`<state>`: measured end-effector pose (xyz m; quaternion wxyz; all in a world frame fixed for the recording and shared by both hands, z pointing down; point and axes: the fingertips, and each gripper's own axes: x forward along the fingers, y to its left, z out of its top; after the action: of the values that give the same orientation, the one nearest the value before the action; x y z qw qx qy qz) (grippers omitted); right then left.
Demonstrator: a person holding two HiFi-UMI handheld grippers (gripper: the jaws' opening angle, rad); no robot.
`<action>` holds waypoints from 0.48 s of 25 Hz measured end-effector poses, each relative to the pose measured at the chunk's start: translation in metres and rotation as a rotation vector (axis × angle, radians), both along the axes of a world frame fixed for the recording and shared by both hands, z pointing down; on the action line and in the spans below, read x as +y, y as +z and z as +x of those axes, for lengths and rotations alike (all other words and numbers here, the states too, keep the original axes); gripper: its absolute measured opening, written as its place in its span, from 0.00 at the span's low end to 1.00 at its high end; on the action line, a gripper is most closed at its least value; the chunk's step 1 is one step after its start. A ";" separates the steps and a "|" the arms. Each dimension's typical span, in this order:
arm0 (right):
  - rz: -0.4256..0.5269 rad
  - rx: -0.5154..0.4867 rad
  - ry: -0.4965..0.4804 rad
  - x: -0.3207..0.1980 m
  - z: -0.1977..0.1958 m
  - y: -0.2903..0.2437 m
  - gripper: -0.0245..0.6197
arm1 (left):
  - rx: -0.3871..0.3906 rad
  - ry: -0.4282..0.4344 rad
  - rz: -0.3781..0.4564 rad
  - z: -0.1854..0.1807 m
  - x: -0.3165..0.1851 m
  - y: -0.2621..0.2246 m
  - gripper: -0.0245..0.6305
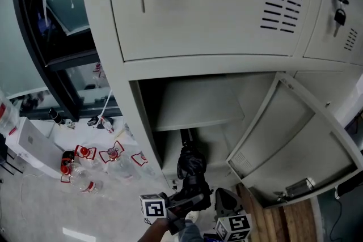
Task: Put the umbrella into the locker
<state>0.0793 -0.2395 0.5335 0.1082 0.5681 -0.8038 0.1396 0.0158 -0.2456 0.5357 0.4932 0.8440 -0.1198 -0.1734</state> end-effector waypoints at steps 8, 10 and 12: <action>-0.010 0.003 -0.001 -0.016 0.002 0.004 0.04 | 0.016 -0.033 -0.063 -0.001 -0.027 -0.001 0.45; -0.010 0.004 -0.001 -0.020 0.003 0.004 0.04 | 0.046 -0.028 -0.086 0.001 -0.032 -0.001 0.45; -0.008 0.004 -0.001 -0.024 0.004 0.006 0.04 | 0.083 -0.014 -0.106 0.004 -0.036 0.000 0.45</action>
<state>0.0837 -0.2640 0.5399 0.1120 0.5675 -0.8033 0.1419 0.0195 -0.2817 0.5352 0.5404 0.8080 -0.1143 -0.2050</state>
